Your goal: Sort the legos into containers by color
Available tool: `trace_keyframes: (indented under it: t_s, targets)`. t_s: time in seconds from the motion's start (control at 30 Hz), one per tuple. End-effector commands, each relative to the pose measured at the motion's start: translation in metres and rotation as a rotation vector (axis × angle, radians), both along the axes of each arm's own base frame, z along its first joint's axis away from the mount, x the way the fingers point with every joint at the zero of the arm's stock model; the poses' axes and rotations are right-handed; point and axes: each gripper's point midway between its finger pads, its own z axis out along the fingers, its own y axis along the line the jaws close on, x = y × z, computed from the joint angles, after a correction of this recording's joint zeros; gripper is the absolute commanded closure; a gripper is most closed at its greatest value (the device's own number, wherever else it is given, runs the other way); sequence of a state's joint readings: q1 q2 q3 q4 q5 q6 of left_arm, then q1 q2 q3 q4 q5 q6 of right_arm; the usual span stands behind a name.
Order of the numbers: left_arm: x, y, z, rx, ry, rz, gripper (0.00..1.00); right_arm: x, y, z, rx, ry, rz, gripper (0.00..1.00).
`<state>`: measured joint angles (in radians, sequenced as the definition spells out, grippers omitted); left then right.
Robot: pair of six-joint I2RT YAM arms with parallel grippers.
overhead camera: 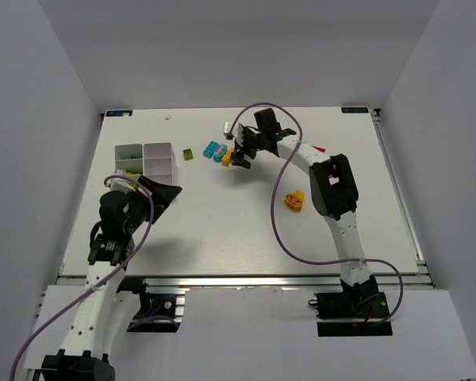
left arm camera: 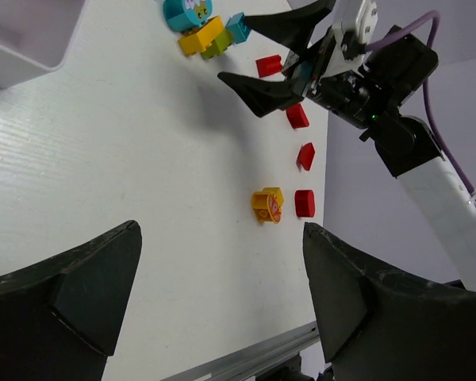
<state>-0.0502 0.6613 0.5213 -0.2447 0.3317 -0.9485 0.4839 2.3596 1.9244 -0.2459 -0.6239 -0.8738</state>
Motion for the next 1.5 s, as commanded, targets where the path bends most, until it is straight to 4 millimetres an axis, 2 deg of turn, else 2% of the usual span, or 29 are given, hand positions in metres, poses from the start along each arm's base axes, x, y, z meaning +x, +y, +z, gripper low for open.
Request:
trace_keyframes:
  t_s: [0.0, 0.2, 0.23, 0.63, 0.77, 0.9, 1.0, 1.17, 1.33, 1.43, 1.47]
  targets:
    - [-0.01, 0.005, -0.015, -0.002, 0.053, 0.042, 0.09, 0.022, 0.021, 0.028, 0.063, -0.069, -0.054, 0.11]
    - [-0.02, 0.007, -0.018, -0.008, 0.068, 0.054, 0.09, 0.032, 0.026, 0.005, 0.031, -0.062, -0.104, 0.11]
    - [-0.02, 0.007, -0.018, -0.007, 0.069, 0.052, 0.08, 0.035, 0.024, -0.003, 0.013, -0.062, -0.12, 0.11]
    - [-0.022, 0.007, -0.017, 0.01, 0.08, 0.041, 0.08, 0.043, 0.019, -0.025, -0.042, -0.084, -0.152, 0.14]
    - [-0.02, 0.006, -0.011, 0.005, 0.069, 0.039, 0.08, 0.044, 0.017, -0.031, -0.059, -0.084, -0.156, 0.18]
    - [-0.019, 0.006, -0.003, 0.008, 0.052, 0.038, 0.08, 0.04, 0.013, -0.039, -0.087, -0.062, -0.147, 0.31]
    - [-0.019, 0.005, 0.001, 0.0, 0.044, 0.032, 0.08, 0.035, 0.01, -0.04, -0.093, -0.04, -0.139, 0.41]
    - [-0.018, 0.001, 0.008, -0.027, 0.02, 0.022, 0.08, 0.018, 0.002, -0.048, -0.1, -0.006, -0.109, 0.48]
    - [-0.014, -0.003, 0.008, -0.041, 0.025, 0.002, 0.07, -0.005, -0.001, -0.022, -0.05, 0.0, -0.041, 0.56]
    - [-0.011, -0.009, 0.004, -0.051, 0.043, -0.034, 0.05, -0.031, -0.004, -0.003, -0.011, -0.02, 0.027, 0.59]
    - [-0.01, -0.011, 0.003, -0.052, 0.046, -0.043, 0.04, -0.048, -0.01, 0.003, -0.004, -0.015, 0.049, 0.6]
